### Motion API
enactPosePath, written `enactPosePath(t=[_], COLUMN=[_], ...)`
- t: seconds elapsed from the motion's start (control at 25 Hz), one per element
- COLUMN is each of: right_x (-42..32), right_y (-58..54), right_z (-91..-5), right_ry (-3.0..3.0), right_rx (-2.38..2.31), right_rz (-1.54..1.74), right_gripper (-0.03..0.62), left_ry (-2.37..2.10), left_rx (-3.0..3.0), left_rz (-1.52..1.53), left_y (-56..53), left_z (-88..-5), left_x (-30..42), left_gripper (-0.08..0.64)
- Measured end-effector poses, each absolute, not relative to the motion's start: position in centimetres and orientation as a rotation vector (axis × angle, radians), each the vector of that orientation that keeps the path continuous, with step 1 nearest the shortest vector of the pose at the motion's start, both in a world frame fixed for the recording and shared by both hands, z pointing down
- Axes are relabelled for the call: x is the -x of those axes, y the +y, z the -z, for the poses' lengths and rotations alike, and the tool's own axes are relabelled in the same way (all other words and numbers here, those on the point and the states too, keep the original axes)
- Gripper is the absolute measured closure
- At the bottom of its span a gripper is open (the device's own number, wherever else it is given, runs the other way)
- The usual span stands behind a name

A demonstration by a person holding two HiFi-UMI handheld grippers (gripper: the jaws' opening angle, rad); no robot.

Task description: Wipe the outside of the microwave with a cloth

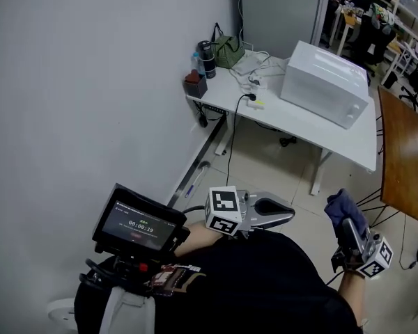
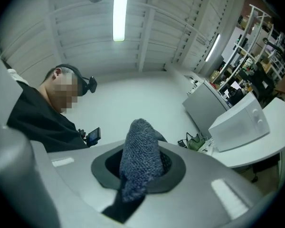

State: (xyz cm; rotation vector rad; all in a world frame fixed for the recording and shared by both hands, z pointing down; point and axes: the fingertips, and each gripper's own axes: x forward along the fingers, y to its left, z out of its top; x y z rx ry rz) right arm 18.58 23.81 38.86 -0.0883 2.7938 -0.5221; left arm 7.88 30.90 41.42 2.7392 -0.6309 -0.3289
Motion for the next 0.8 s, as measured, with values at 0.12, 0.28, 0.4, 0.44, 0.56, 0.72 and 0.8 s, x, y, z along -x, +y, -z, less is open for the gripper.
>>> enactPosePath(t=[0.12, 0.28, 0.4, 0.44, 0.56, 0.72, 0.8], right_x=[-16.0, -12.6, -11.7, -11.7, -11.7, -11.6, -11.6], right_y=[24.9, 25.4, 26.1, 26.2, 26.2, 26.9, 27.3], right_z=[-38.3, -37.2, -37.2, -37.4, -37.6, -37.6, -37.7], right_ry=[2.811, 2.840, 2.865, 2.868, 2.865, 2.882, 2.890], right_rx=[0.094, 0.067, 0.066, 0.079, 0.109, 0.112, 0.113], right_rz=[0.508, 0.461, 0.433, 0.434, 0.440, 0.427, 0.425], right_gripper=[0.536, 0.536, 0.537, 0.535, 0.536, 0.536, 0.535], left_ry=[-0.616, -0.597, -0.572, -0.572, -0.569, -0.559, -0.558], left_rx=[-2.750, -2.768, -2.791, -2.794, -2.795, -2.804, -2.802], left_rz=[0.312, 0.314, 0.299, 0.303, 0.311, 0.309, 0.314], left_y=[31.9, 32.0, 32.2, 32.3, 32.6, 33.2, 33.6], left_z=[-41.1, -40.7, -40.5, -40.5, -40.7, -40.5, -40.4], left_x=[-5.9, -3.9, -3.3, -3.0, -2.5, -2.7, -2.8], left_gripper=[0.557, 0.557, 0.557, 0.557, 0.557, 0.557, 0.557])
